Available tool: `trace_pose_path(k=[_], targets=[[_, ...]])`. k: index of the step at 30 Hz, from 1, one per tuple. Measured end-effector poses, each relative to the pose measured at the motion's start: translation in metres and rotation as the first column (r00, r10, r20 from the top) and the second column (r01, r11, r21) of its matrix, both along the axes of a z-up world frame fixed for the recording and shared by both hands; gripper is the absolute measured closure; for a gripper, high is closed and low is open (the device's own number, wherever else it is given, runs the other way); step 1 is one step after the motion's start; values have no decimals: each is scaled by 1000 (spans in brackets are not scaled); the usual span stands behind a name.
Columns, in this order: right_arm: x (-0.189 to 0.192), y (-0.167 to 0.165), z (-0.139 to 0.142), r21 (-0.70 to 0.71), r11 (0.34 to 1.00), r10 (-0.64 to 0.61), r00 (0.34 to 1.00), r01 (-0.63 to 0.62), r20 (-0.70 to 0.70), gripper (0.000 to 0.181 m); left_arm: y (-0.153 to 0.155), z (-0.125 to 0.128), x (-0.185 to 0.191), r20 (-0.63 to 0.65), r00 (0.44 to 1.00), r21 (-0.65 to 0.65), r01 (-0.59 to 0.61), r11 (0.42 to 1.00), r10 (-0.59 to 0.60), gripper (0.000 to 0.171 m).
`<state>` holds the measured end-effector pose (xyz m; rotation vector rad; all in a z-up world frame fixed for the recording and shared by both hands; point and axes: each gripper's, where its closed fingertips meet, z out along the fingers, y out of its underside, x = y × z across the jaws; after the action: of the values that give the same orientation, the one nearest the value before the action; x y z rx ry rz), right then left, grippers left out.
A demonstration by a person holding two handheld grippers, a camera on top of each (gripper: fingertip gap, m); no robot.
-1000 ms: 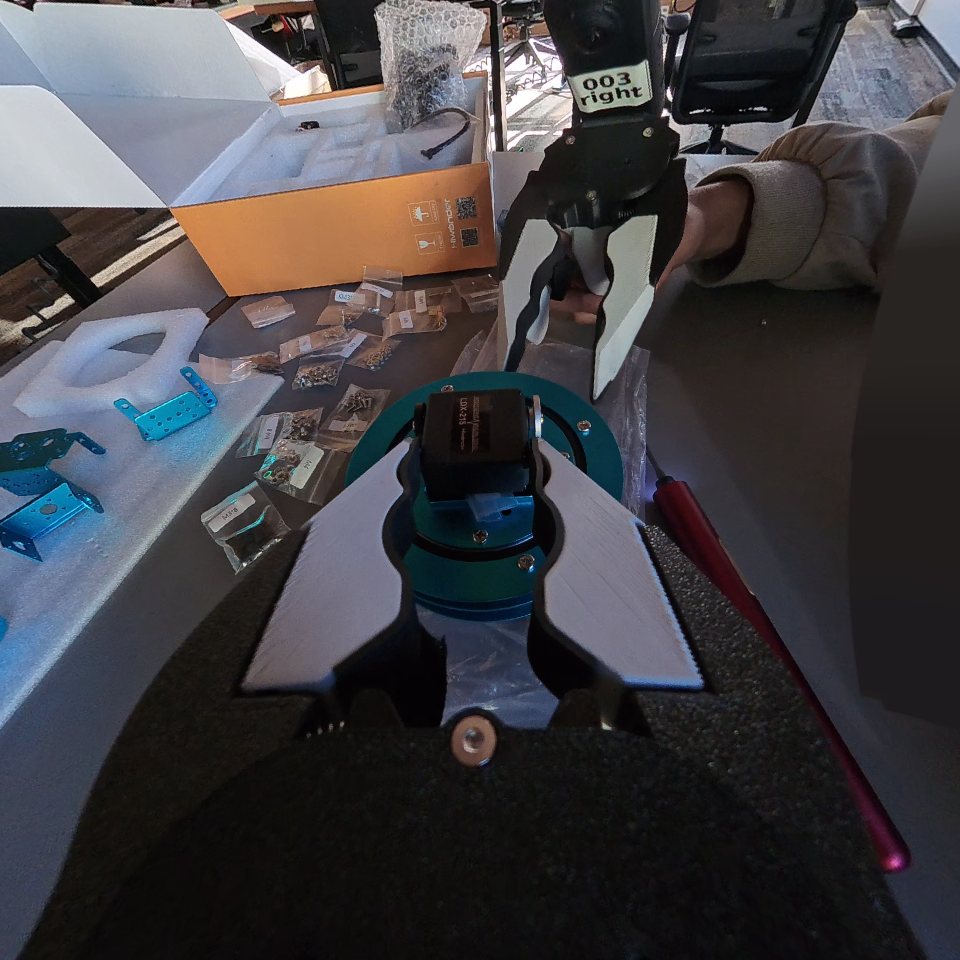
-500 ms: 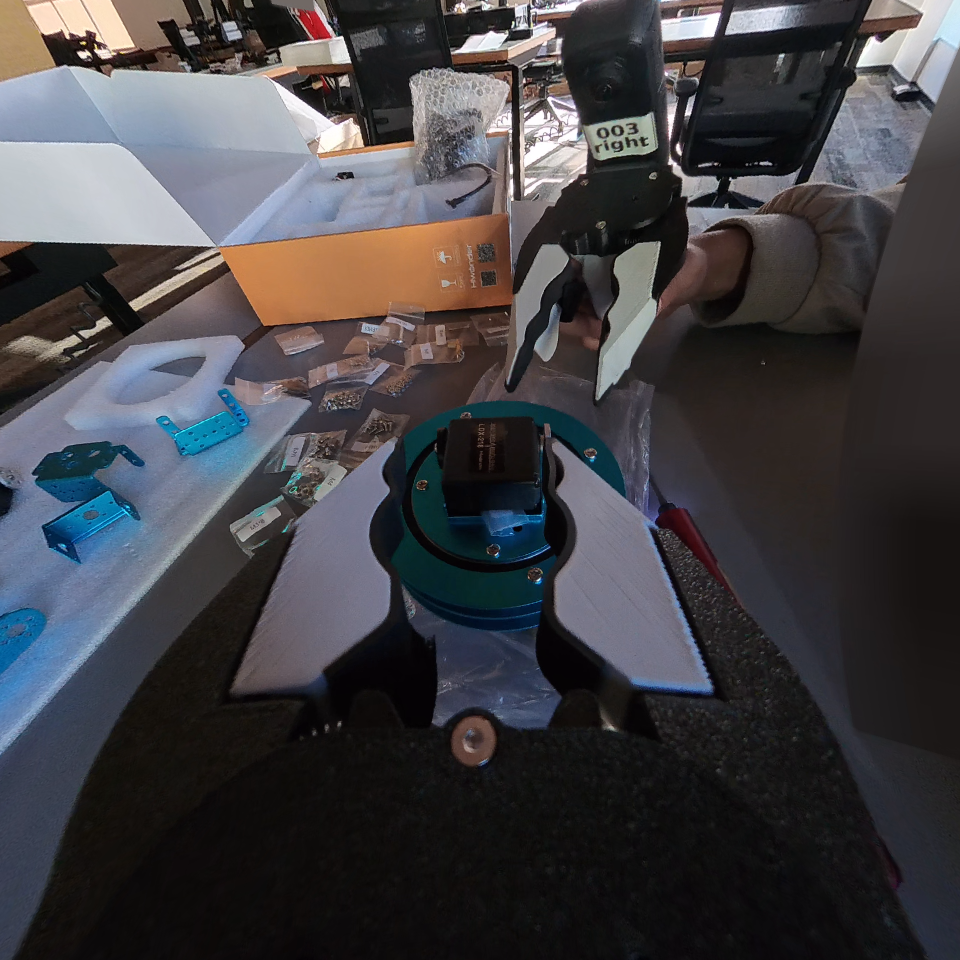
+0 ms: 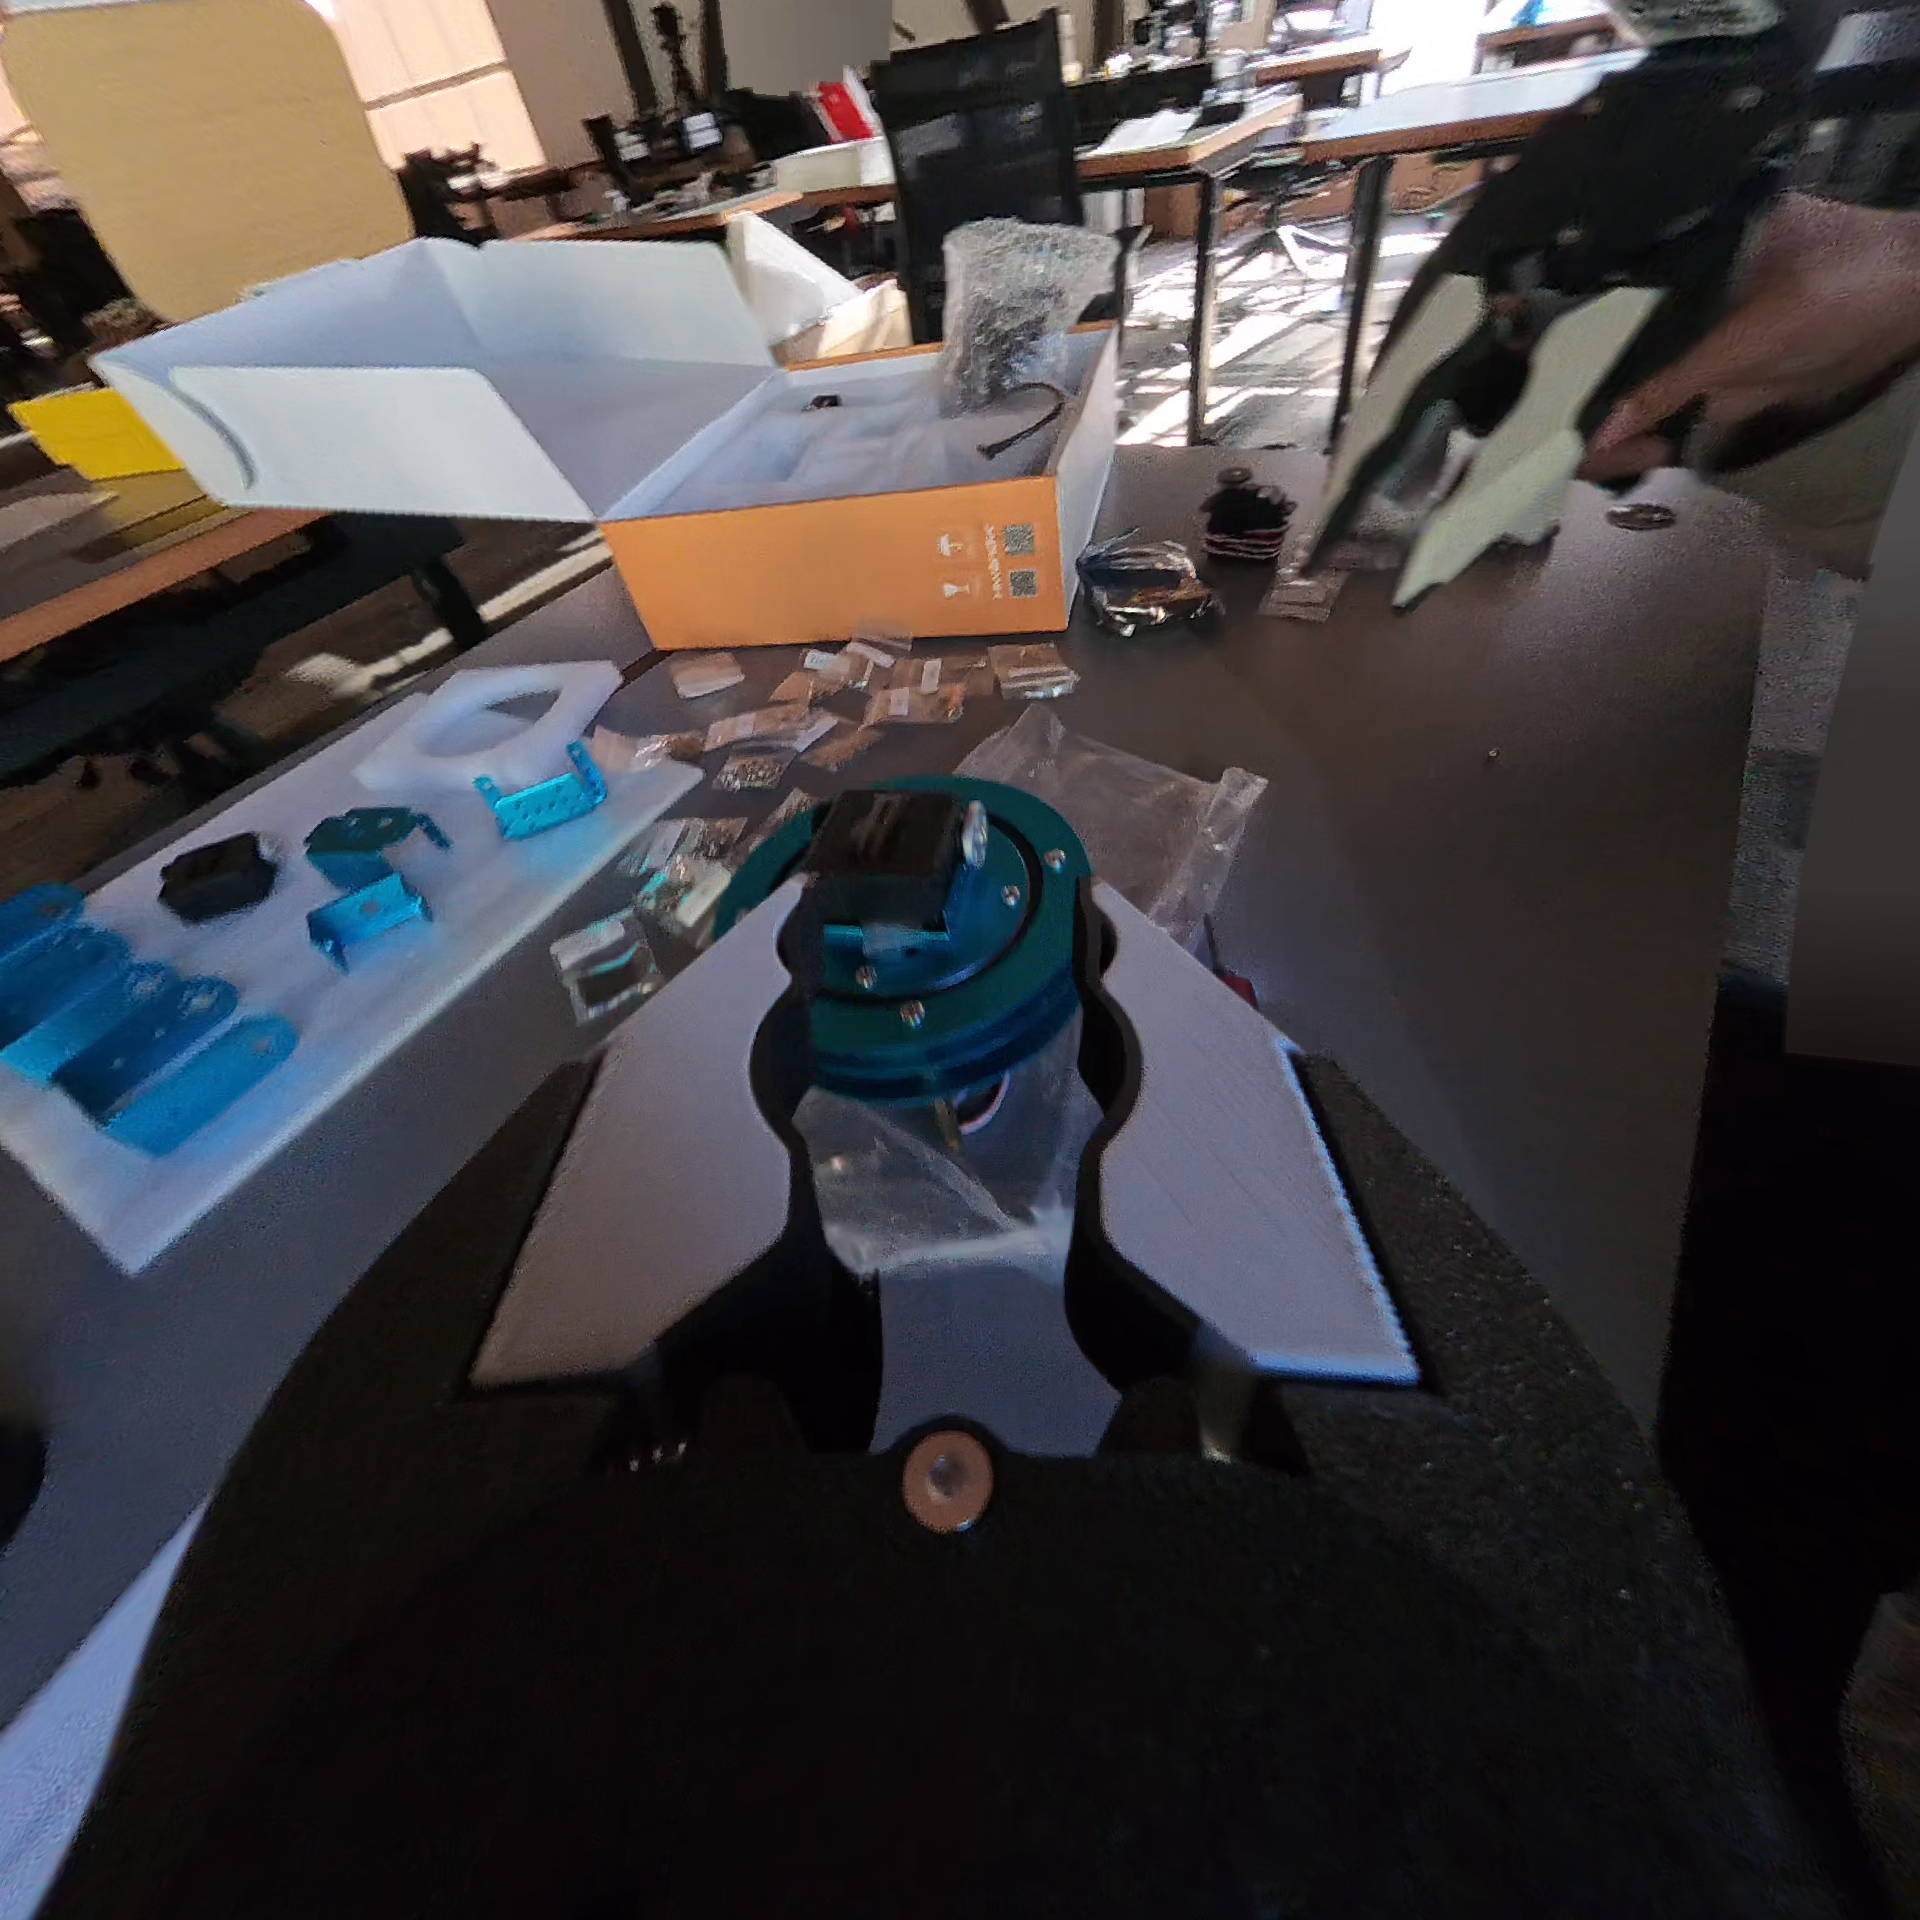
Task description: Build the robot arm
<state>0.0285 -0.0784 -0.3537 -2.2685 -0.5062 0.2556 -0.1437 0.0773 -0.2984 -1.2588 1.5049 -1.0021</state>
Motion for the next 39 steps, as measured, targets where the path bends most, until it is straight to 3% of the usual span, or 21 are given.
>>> trace_pose_path(k=[4,9,14,22,30,39], targets=[[-17,-65,-35,-105,992,-69,997,66,-18,151,-54,-22,-47,-5,1000,-168,18,986,-19,129],[1,-82,-62,-135,981,-145,989,142,-15,157,-114,-42,-79,4,998,-231,63,971,-63,130],[3,-87,-76,-192,981,-5,983,41,185,162,-155,-70,-88,-62,991,-241,100,965,-118,130],[9,-82,-77,-390,920,185,910,-29,370,171,-165,-71,-86,-80,989,-216,106,971,-126,131],[5,-74,-83,-489,869,257,909,-69,329,174,-165,-78,-83,-97,985,-239,116,964,-143,131],[4,-74,-88,-514,854,257,925,-81,280,179,-161,-87,-82,-106,983,-287,115,951,-150,131]])
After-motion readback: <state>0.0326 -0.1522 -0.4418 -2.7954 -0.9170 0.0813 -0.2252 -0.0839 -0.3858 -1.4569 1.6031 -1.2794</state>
